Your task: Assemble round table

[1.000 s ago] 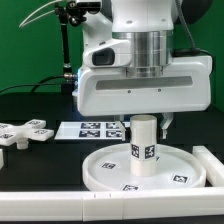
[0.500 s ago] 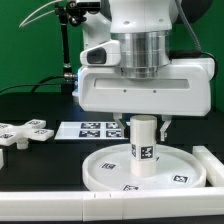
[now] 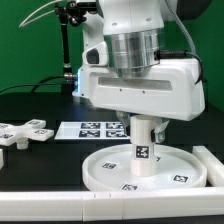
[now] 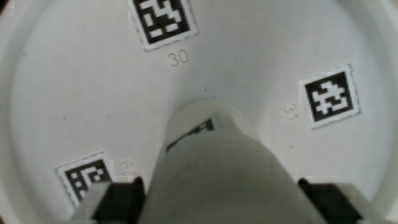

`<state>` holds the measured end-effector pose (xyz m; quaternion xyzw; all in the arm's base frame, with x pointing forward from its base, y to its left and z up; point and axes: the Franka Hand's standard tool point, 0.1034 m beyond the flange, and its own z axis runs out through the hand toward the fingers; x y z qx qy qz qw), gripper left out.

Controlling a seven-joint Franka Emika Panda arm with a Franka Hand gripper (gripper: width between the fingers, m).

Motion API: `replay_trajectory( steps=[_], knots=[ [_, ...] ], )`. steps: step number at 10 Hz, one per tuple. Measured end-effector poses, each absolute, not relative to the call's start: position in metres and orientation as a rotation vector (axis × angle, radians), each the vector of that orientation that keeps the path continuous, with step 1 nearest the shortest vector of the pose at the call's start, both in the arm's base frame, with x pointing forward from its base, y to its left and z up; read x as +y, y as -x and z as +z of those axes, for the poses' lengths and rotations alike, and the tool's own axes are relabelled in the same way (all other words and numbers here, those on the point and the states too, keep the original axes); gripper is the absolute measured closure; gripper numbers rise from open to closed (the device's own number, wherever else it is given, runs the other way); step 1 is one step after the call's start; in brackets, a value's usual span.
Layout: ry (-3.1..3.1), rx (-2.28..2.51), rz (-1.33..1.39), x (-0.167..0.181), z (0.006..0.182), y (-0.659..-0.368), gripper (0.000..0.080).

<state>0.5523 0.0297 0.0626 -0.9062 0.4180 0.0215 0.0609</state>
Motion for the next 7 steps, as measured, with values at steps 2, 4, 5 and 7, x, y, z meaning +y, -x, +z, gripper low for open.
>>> replay_trajectory(
  steps=[2,4,5,7],
  knots=[
    [2.660,1.423,0.079,0.0305,0.0623,-0.5521,0.0390],
    [2.572,1.566,0.094,0.0315,0.0621,-0.5520,0.0390],
    [2.520,1.640,0.103,0.0317,0.0620,-0.5519,0.0390],
    [2.347,1.838,0.140,0.0312,0.0614,-0.5513,0.0390]
  ],
)
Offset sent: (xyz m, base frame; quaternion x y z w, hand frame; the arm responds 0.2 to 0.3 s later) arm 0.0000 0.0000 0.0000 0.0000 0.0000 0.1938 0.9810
